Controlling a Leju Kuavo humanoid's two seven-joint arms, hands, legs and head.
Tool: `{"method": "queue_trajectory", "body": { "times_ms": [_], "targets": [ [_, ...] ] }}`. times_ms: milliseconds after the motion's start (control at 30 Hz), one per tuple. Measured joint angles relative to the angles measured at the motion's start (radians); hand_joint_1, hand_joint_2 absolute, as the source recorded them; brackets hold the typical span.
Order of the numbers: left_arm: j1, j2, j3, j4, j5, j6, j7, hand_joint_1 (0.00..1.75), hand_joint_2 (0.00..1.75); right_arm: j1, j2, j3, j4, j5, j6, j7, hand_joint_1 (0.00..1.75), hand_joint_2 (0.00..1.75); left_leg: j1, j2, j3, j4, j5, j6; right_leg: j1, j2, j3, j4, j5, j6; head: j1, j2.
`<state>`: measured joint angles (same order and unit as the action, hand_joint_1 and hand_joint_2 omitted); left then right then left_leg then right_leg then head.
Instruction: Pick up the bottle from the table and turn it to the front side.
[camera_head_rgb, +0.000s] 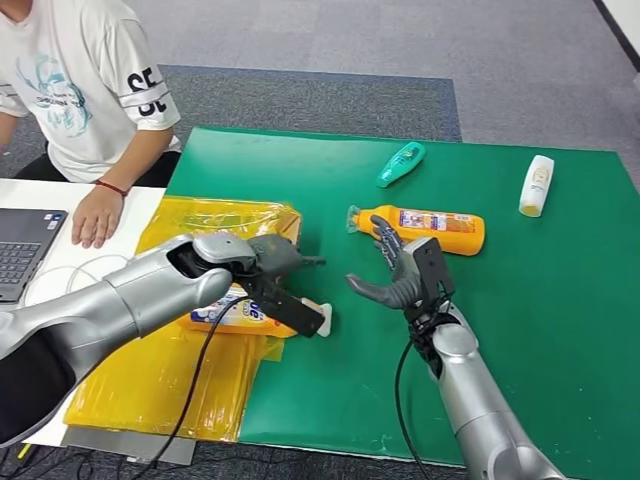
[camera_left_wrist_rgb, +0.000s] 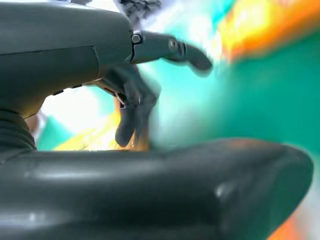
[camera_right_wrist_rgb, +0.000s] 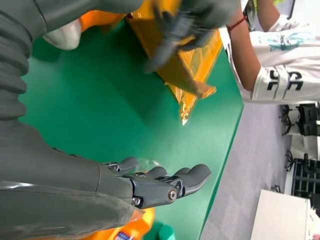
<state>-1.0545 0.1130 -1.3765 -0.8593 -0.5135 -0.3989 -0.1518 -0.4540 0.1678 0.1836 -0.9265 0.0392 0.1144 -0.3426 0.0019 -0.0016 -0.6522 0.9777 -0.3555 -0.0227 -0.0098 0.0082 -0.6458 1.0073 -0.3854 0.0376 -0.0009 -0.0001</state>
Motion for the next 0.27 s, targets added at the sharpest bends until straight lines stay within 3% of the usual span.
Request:
{"method": "queue_trajectory", "body": {
  "times_ms": [100, 267],
  "targets": [
    [0.037, 0.009, 0.099, -0.037, 0.030, 0.069, 0.001, 0.00, 0.00, 0.015, -0.011, -0.006, 0.002, -0.005, -0.002, -0.008, 0.00, 1.75, 0.000, 0.000, 0.000, 0.000, 0.000, 0.000, 0.000, 0.000, 0.000, 0.000, 0.000, 0.000, 0.000, 0.000],
    [0.086, 0.020, 0.196, -0.094, 0.036, 0.089, 0.009, 0.00, 0.00, 0.023, -0.021, -0.010, 0.003, -0.005, -0.005, -0.012, 0.00, 1.75, 0.000, 0.000, 0.000, 0.000, 0.000, 0.000, 0.000, 0.001, 0.000, 0.000, 0.000, 0.000, 0.000, 0.000]
  ]
}}
